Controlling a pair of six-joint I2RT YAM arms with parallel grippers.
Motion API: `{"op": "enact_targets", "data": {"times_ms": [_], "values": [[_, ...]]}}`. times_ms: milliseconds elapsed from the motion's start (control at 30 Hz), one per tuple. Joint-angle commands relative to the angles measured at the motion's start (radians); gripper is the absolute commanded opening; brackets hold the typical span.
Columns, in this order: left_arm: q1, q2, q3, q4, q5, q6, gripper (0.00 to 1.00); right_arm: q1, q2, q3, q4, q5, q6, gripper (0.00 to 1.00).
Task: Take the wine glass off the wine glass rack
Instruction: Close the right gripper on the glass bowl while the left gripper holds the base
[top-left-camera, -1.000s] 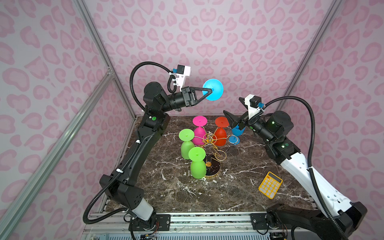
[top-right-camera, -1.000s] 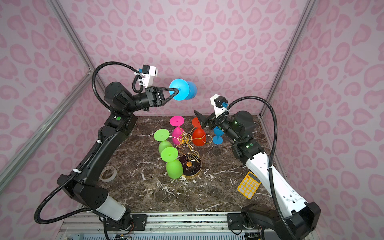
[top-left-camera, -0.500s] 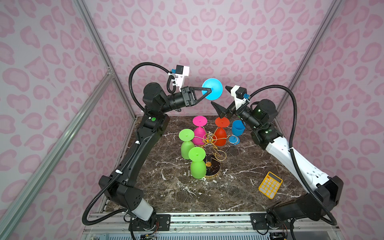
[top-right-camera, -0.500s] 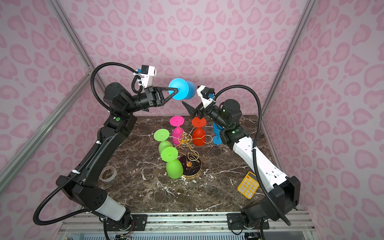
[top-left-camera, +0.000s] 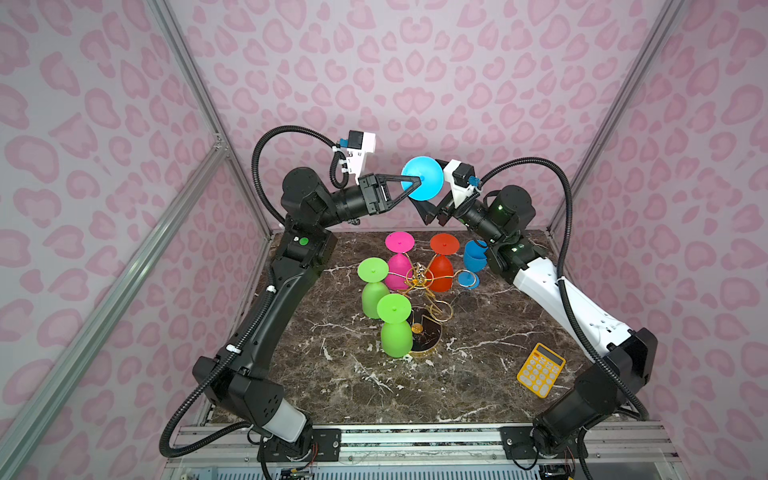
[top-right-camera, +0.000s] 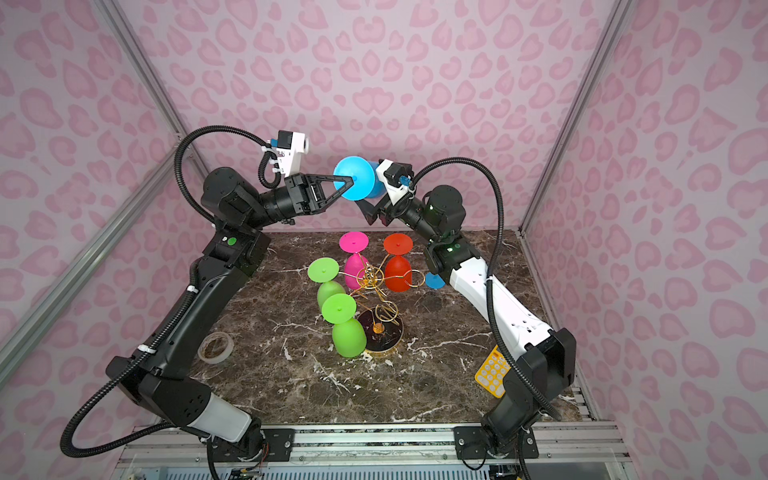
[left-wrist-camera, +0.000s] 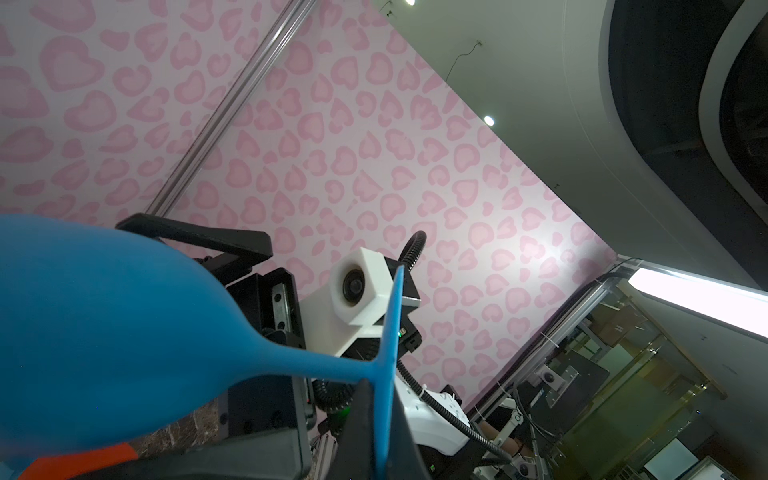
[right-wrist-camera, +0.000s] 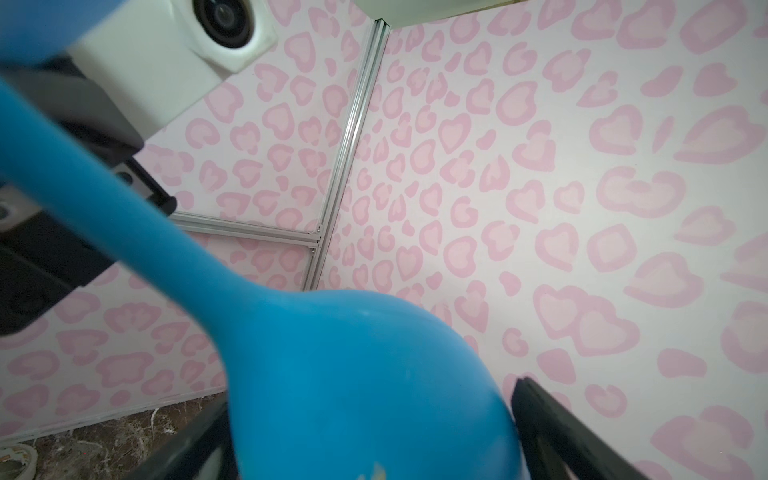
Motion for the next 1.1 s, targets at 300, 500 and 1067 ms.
{"op": "enact_targets", "data": {"times_ms": [300, 500, 1067], "values": [[-0.003, -0.042, -0.042, 0.072, -0.021, -0.020, 0.04, 0.026, 0.022, 0.033, -0.024, 0.009, -0.020, 0.80], [-0.003, -0.040, -0.043, 0.078, -0.018, -0.031, 0.04, 0.032, 0.015, 0.026, -0.021, 0.009, -0.027, 0.75], [-0.003, -0.031, -0.031, 0.084, -0.049, -0.061, 0.18, 0.043, -0.031, -0.016, -0.039, 0.013, -0.039, 0.65]]}}
